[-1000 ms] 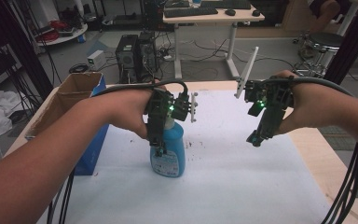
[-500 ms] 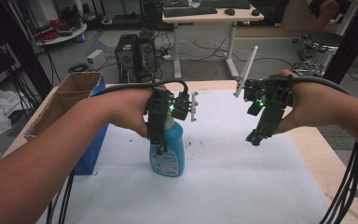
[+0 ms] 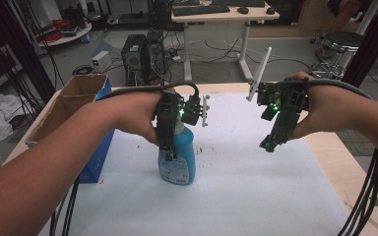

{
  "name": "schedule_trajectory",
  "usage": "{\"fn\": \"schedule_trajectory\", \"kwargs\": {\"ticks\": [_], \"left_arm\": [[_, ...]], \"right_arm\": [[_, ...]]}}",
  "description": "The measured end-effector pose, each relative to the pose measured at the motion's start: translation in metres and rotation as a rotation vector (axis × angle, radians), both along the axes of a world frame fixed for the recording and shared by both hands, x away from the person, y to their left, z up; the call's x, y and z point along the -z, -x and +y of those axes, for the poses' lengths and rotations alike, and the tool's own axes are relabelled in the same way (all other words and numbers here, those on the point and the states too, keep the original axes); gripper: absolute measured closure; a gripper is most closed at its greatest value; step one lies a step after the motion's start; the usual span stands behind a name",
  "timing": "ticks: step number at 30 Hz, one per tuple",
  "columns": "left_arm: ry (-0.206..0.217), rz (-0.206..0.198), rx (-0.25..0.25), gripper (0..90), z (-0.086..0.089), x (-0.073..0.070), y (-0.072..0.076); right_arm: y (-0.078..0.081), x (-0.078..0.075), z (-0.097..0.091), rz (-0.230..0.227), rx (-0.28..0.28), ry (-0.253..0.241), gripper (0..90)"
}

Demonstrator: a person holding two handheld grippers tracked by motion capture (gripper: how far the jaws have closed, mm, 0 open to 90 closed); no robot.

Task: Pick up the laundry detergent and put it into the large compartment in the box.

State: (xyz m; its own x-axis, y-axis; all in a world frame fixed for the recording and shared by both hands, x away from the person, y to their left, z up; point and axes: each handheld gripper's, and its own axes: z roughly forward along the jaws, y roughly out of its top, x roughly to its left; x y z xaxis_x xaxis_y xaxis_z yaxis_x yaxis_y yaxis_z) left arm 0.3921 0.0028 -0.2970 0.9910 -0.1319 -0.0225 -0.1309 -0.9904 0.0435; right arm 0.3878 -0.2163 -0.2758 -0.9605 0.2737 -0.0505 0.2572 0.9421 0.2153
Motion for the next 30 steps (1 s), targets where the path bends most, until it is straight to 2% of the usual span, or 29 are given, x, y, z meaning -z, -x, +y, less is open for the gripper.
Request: {"fn": "schedule_trajectory", "kwargs": {"ticks": [10, 13, 18, 23, 30], "left_arm": [[-0.012, -0.015, 0.011, 37.0, -0.001, 0.000, 0.001], [-0.040, -0.016, -0.012, 37.5, -0.001, -0.001, 0.003], [-0.034, 0.018, -0.052, 37.6, 0.003, -0.004, 0.004], [-0.025, 0.013, -0.067, 37.6, 0.010, -0.018, 0.009], [0.002, 0.000, -0.126, 37.6, 0.026, -0.052, 0.015]], "right_arm": [[-0.001, 0.003, 0.000, 0.005, 0.000, 0.005, 11.0], [-0.001, 0.004, 0.000, 0.004, 0.002, 0.004, 11.0], [0.001, 0.003, 0.000, 0.006, 0.011, 0.004, 11.0], [0.001, 0.002, 0.001, 0.002, 0.000, 0.001, 11.0], [0.003, 0.002, 0.007, -0.004, -0.009, -0.001, 11.0]]}}
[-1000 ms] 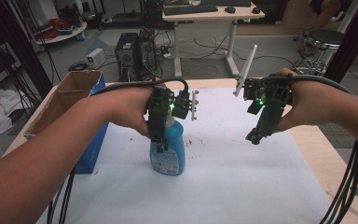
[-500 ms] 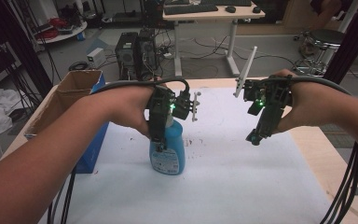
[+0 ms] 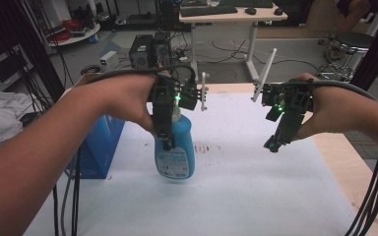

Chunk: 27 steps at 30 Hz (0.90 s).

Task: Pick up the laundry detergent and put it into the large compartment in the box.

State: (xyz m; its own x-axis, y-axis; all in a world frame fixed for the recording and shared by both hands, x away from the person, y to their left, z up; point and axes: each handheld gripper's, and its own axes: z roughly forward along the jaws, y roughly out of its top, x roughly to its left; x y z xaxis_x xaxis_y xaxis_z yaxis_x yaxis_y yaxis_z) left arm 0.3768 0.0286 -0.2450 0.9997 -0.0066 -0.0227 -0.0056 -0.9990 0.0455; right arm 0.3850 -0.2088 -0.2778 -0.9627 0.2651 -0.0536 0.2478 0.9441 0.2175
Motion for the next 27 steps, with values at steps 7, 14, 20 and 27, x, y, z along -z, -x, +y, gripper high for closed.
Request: {"fn": "schedule_trajectory", "kwargs": {"ticks": [7, 14, 20, 27], "left_arm": [[0.008, -0.003, -0.083, 37.7, 0.022, -0.038, 0.008], [-0.012, -0.025, -0.210, 37.6, 0.052, -0.079, 0.008], [0.004, -0.022, -0.324, 37.7, 0.076, -0.103, 0.002], [0.043, -0.013, -0.523, 37.7, 0.108, -0.120, -0.008]], "right_arm": [[0.001, 0.000, 0.006, 0.004, -0.008, -0.002, 11.0], [-0.001, 0.000, 0.009, 0.010, -0.010, 0.007, 11.0], [-0.003, 0.001, 0.015, 0.009, -0.024, 0.008, 11.0], [-0.005, 0.004, 0.021, 0.021, -0.025, 0.021, 11.0]]}}
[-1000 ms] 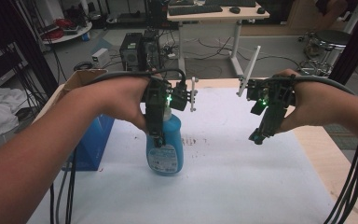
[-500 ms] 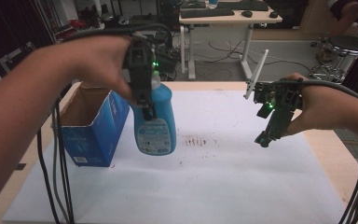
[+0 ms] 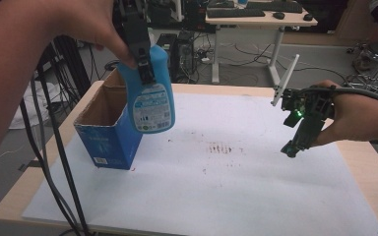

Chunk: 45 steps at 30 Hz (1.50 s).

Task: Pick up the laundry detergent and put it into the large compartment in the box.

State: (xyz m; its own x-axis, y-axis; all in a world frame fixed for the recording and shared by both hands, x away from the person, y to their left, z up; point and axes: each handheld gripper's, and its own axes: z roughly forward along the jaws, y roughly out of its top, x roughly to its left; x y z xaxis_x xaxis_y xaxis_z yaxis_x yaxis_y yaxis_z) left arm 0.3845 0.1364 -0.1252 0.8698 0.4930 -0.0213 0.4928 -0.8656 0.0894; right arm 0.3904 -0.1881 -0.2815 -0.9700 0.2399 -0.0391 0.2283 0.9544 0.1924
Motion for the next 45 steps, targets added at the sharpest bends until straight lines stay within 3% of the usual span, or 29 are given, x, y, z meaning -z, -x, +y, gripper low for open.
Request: {"fn": "schedule_trajectory", "kwargs": {"ticks": [8, 13, 20, 32, 45], "left_arm": [[-0.007, -0.044, -0.171, 37.7, 0.039, -0.011, -0.013], [0.000, -0.042, -0.289, 37.6, 0.065, -0.013, -0.020], [-0.026, -0.043, -0.369, 37.7, 0.093, -0.008, -0.027], [-0.027, -0.040, -0.363, 37.7, 0.119, 0.027, -0.037], [-0.049, 0.018, -0.284, 37.7, 0.114, 0.096, -0.047]], "right_arm": [[-0.004, 0.003, 0.003, 0.010, -0.008, 0.004, 11.0], [-0.006, 0.005, 0.004, 0.015, -0.002, 0.004, 11.0], [-0.009, 0.009, 0.008, 0.019, -0.001, 0.011, 11.0], [-0.011, 0.010, 0.007, 0.024, 0.012, 0.020, 11.0], [-0.009, 0.012, 0.007, 0.020, 0.017, 0.017, 11.0]]}}
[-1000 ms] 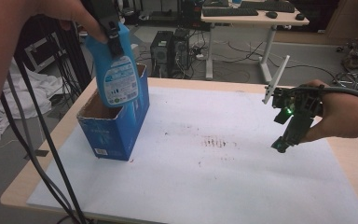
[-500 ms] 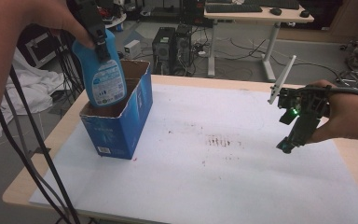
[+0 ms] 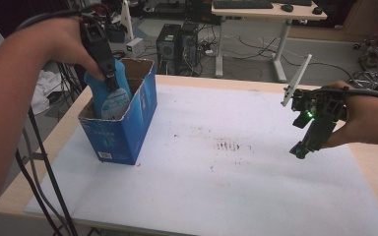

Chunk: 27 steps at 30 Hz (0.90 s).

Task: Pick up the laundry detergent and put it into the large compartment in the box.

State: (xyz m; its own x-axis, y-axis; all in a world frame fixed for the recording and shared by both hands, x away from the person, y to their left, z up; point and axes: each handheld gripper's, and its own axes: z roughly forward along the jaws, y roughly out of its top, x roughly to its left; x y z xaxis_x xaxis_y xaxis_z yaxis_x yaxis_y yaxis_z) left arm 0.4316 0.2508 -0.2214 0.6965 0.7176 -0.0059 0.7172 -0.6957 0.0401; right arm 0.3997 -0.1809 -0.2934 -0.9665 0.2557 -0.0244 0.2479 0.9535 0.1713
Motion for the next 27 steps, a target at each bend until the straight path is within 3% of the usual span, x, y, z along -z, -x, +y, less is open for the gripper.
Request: {"fn": "schedule_trajectory", "kwargs": {"ticks": [7, 9, 10, 16, 20, 27], "left_arm": [[-0.021, 0.024, 0.046, 37.7, -0.003, 0.035, -0.003], [-0.021, 0.024, 0.046, 37.7, -0.003, 0.035, -0.003], [-0.028, 0.027, 0.060, 37.7, -0.003, 0.045, -0.003], [-0.038, 0.038, 0.087, 37.7, -0.004, 0.060, -0.004], [-0.050, 0.040, 0.110, 37.7, -0.006, 0.069, -0.004], [-0.044, 0.028, 0.148, 37.6, -0.006, 0.069, -0.004]], "right_arm": [[0.000, 0.003, 0.000, 0.014, 0.004, 0.003, 11.0], [0.001, 0.003, 0.000, 0.013, 0.009, 0.004, 11.0], [0.001, 0.003, 0.000, 0.013, 0.009, 0.004, 11.0], [0.000, 0.005, 0.000, 0.018, 0.009, 0.001, 11.0], [-0.001, 0.007, 0.000, 0.019, 0.006, 0.000, 11.0], [-0.001, 0.007, 0.000, 0.021, 0.004, -0.003, 11.0]]}}
